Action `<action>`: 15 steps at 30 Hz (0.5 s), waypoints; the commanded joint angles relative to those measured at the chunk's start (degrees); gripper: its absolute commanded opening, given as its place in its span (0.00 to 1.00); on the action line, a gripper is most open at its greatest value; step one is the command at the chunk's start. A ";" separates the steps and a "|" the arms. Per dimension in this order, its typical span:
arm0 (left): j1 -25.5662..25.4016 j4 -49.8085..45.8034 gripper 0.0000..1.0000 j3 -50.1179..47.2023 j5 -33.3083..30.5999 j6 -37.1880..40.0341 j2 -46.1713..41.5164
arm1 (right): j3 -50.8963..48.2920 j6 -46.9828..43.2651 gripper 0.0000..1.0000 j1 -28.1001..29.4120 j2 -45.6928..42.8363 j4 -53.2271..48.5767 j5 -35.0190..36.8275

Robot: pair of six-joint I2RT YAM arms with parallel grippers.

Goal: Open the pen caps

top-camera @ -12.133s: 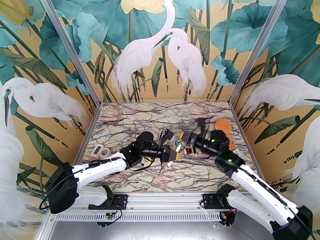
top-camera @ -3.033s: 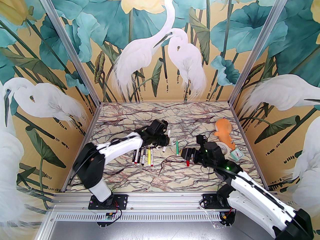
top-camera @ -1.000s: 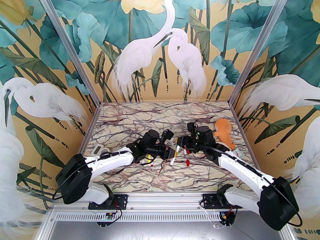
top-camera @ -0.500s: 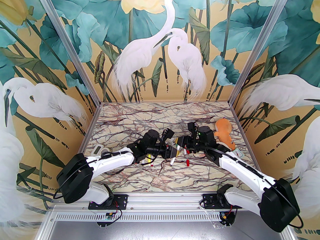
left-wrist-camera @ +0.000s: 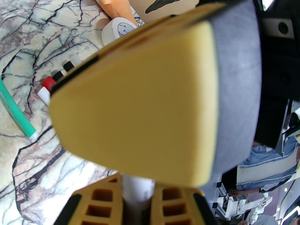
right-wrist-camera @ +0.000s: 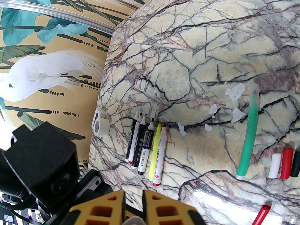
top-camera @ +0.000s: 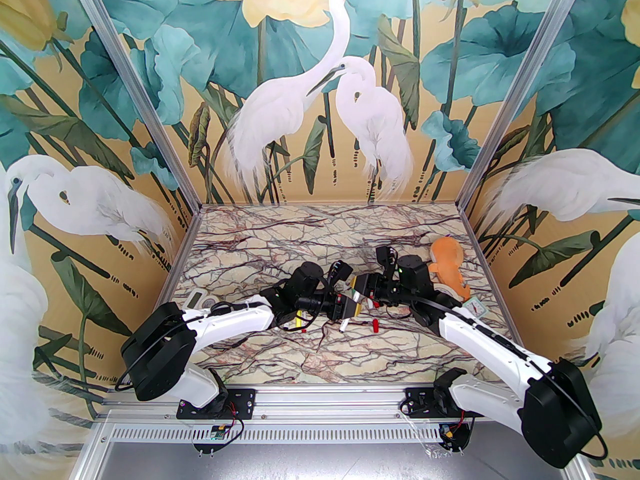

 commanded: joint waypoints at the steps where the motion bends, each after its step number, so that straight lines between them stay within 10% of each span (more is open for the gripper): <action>1: -0.07 1.16 0.05 -0.91 2.21 -0.27 -1.77 | -1.36 0.48 0.11 -0.27 -1.70 3.55 -0.07; 15: 3.11 8.55 0.03 -5.75 16.34 -5.10 -8.10 | -0.01 -1.47 0.10 -5.37 -6.33 12.79 -10.44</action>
